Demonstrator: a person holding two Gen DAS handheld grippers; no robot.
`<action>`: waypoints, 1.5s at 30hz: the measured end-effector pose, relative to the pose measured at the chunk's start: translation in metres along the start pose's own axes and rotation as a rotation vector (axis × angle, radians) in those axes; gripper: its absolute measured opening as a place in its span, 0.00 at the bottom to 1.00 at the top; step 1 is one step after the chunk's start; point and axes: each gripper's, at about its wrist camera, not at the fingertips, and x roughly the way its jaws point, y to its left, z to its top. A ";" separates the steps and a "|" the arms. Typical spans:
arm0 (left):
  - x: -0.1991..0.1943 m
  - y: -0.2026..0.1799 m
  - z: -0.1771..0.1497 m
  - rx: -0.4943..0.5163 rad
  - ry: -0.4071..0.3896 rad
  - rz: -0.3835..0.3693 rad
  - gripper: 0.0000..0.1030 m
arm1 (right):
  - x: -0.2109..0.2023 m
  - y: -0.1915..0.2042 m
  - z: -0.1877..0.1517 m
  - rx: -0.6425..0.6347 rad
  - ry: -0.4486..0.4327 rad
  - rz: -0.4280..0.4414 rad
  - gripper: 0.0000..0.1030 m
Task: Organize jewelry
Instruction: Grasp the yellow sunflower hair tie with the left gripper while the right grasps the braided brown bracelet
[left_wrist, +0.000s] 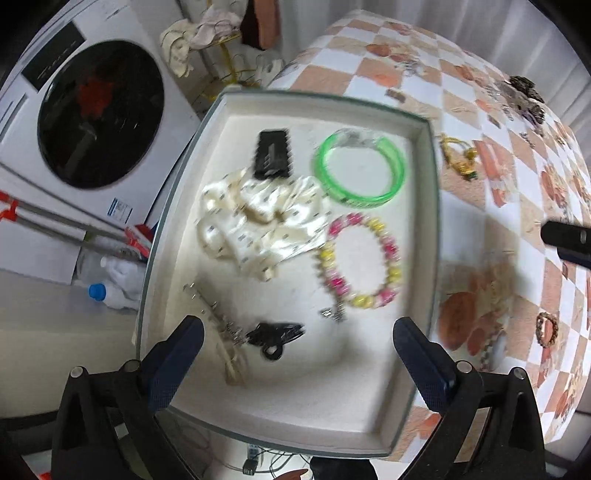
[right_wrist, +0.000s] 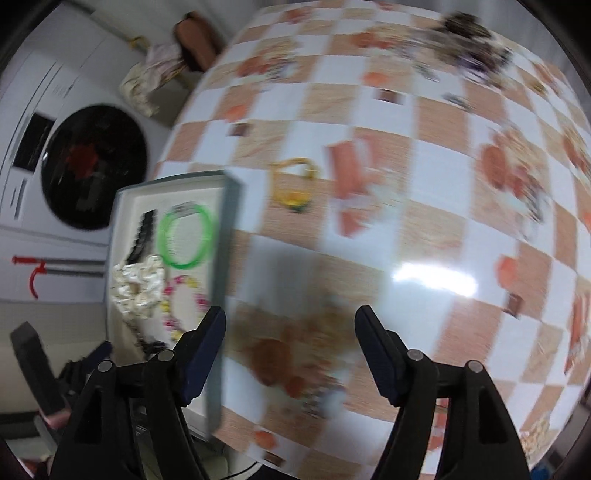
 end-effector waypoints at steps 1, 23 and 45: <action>-0.002 -0.005 0.003 0.013 -0.005 -0.002 1.00 | -0.004 -0.014 -0.003 0.023 0.000 -0.009 0.73; -0.007 -0.124 0.049 0.199 -0.016 -0.136 1.00 | -0.023 -0.147 -0.058 0.199 0.024 -0.132 0.73; 0.046 -0.183 0.120 0.202 -0.039 -0.077 0.80 | 0.008 -0.126 -0.083 -0.082 0.052 -0.237 0.68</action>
